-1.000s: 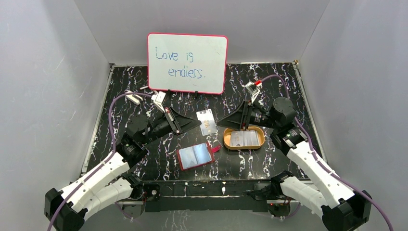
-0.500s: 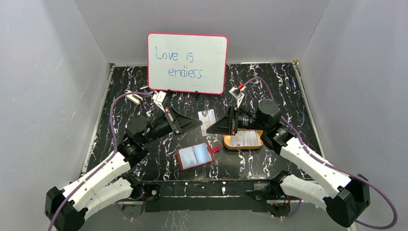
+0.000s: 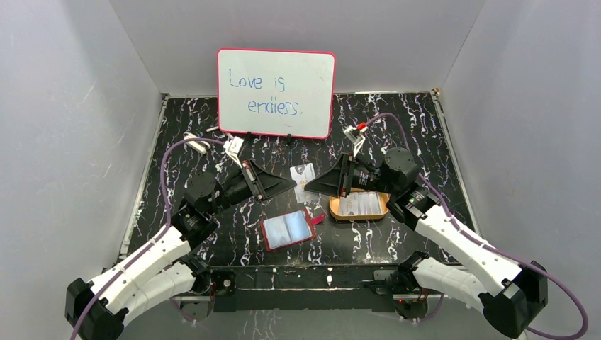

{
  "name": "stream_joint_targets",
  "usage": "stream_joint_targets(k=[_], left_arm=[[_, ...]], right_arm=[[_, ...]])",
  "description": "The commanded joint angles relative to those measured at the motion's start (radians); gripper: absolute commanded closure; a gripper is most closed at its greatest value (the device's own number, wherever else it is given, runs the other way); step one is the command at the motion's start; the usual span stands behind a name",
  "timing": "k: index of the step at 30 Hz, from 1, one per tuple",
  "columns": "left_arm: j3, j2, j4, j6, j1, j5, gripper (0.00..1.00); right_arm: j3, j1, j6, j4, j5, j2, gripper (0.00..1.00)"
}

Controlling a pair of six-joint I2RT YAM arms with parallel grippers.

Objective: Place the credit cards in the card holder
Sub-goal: Pick up the credit card from the storage box.

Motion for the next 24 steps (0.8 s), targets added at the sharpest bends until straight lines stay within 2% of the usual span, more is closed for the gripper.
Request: stream_joint_targets(k=[1, 4, 6, 10, 13, 17, 19, 24], left_arm=[[-0.006, -0.033, 0.010, 0.014, 0.007, 0.029, 1.00], [-0.011, -0.043, 0.006, 0.019, 0.007, 0.027, 1.00], [-0.011, -0.046, -0.003, 0.025, 0.006, 0.026, 1.00], [0.009, -0.051, -0.104, 0.068, 0.006, 0.000, 1.00], [0.038, -0.080, -0.305, 0.133, 0.007, -0.109, 0.74], [0.087, -0.137, -0.603, 0.207, 0.006, -0.310, 0.50], [0.121, -0.164, -0.745, 0.244, 0.006, -0.431, 0.45], [0.161, -0.179, -1.050, 0.280, 0.007, -0.693, 0.41]], right_arm=[[0.005, 0.004, 0.012, 0.085, 0.025, -0.024, 0.69], [-0.006, 0.002, 0.023, 0.111, 0.025, -0.024, 0.83], [0.000, 0.003, 0.019, 0.107, 0.021, -0.017, 0.99], [0.054, 0.004, -0.059, -0.003, 0.028, -0.003, 1.00], [0.097, 0.019, -0.144, -0.131, 0.083, 0.006, 1.00], [0.121, 0.059, -0.233, -0.258, 0.173, 0.037, 1.00], [0.129, 0.098, -0.270, -0.326, 0.235, 0.068, 1.00], [0.112, 0.176, -0.326, -0.387, 0.385, 0.162, 1.00]])
